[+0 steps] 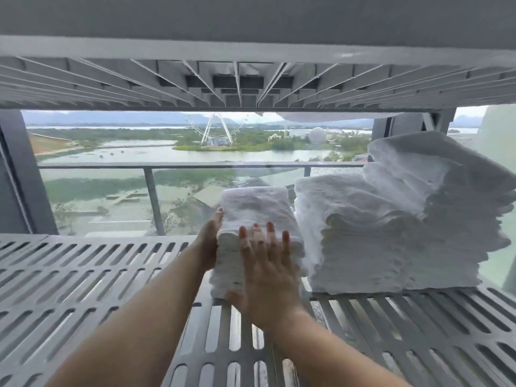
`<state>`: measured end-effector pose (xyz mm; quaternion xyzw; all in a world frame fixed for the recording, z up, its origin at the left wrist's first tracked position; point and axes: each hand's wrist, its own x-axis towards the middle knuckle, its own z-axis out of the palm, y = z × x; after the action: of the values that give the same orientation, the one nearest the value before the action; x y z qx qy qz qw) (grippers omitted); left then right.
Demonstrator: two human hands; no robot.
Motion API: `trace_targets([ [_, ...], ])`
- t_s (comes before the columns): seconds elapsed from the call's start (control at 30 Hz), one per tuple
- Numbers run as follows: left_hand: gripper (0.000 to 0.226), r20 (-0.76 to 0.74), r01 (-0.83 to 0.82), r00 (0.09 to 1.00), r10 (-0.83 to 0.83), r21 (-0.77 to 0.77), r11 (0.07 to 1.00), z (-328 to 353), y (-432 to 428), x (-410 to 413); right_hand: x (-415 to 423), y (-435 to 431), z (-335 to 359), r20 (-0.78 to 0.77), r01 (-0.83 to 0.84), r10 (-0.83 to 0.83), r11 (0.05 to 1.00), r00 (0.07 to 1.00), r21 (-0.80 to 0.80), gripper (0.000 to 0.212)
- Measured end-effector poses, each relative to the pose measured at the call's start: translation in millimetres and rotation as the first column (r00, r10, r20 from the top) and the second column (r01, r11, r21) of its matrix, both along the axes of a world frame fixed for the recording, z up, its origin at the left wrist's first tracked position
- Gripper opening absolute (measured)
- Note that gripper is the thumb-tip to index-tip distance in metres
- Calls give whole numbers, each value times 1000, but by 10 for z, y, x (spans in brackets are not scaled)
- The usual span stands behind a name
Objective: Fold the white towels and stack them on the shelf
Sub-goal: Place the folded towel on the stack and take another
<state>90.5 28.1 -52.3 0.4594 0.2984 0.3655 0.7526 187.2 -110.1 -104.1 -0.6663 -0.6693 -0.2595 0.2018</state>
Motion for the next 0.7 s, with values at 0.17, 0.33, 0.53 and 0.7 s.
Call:
trace_targets([
  [0.17,71,34,-83,996,83,4,997,-109,-130,224,291,2,-70,54,40,-37,998,998,-58,127],
  [0.33,63,67,-135,989,134,11,991,-147,-83,226,267,64,-89,7,16,-15,1000,1000,-24,123],
  [0.53,59,4,-146,989,146,70,987,-143,-148,151,201,39,-115,86,44,-51,996,995,80,103],
  [0.7,41,65,-208,978,198,328,921,-162,-151,124,225,25,-100,124,49,-66,990,990,135,91],
])
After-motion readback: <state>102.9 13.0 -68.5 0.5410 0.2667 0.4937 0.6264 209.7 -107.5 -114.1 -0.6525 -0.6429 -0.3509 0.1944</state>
